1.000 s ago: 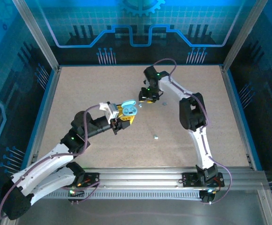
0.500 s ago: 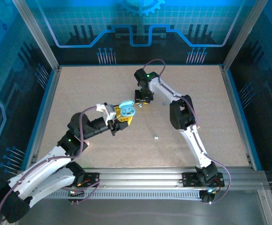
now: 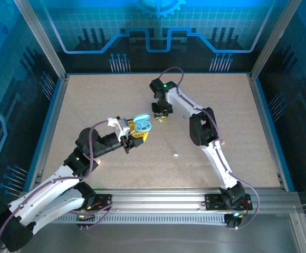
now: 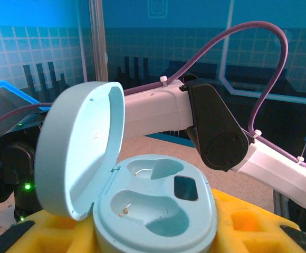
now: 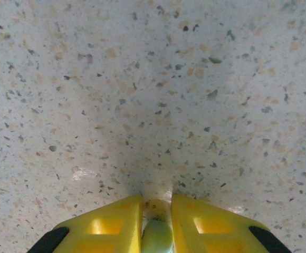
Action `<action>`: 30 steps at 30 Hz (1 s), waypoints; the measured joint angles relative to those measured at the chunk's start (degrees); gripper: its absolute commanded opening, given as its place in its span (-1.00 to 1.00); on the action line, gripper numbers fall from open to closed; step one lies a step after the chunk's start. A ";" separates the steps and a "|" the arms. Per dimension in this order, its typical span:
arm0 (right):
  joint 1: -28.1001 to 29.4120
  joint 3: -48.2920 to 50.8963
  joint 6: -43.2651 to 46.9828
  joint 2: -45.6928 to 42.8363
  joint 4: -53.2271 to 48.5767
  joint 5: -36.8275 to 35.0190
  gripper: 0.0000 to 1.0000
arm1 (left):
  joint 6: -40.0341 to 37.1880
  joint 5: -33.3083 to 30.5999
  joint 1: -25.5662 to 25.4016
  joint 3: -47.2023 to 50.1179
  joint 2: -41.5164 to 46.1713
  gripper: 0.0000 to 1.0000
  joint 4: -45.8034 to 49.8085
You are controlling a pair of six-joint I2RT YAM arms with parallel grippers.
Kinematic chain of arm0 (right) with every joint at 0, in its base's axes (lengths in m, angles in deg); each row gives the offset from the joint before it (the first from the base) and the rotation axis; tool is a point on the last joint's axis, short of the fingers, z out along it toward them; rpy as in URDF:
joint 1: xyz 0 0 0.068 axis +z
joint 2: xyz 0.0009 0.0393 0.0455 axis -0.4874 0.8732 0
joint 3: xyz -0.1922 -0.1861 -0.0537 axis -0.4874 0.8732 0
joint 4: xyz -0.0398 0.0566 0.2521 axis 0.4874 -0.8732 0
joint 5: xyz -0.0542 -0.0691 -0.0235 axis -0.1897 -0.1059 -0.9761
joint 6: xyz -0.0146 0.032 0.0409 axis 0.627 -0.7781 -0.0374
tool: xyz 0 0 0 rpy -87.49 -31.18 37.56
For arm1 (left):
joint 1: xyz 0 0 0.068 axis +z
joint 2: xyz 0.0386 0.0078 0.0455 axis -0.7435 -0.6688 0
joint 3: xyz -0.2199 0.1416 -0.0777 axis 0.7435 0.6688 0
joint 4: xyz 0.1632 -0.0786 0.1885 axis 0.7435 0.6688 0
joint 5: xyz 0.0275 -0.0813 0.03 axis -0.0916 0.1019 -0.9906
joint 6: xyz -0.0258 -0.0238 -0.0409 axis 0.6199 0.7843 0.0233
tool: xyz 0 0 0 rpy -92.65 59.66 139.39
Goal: Insert the wireless bluetooth earbuds into the charging case
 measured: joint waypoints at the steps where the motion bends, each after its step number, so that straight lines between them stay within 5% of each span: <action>1: 0.00 0.33 0.81 -0.13 0.02 0.20 -0.56 | 0.00 -0.07 0.00 0.00 0.00 -0.35 0.04; 16: 3.61 22.62 13.84 -12.66 -0.85 2.91 -0.49 | 0.02 -0.39 0.00 0.00 -0.13 -0.34 0.11; 30: 3.63 22.32 16.74 -13.42 -3.63 2.93 -0.37 | 0.15 -0.37 0.00 0.00 -0.13 -0.34 0.11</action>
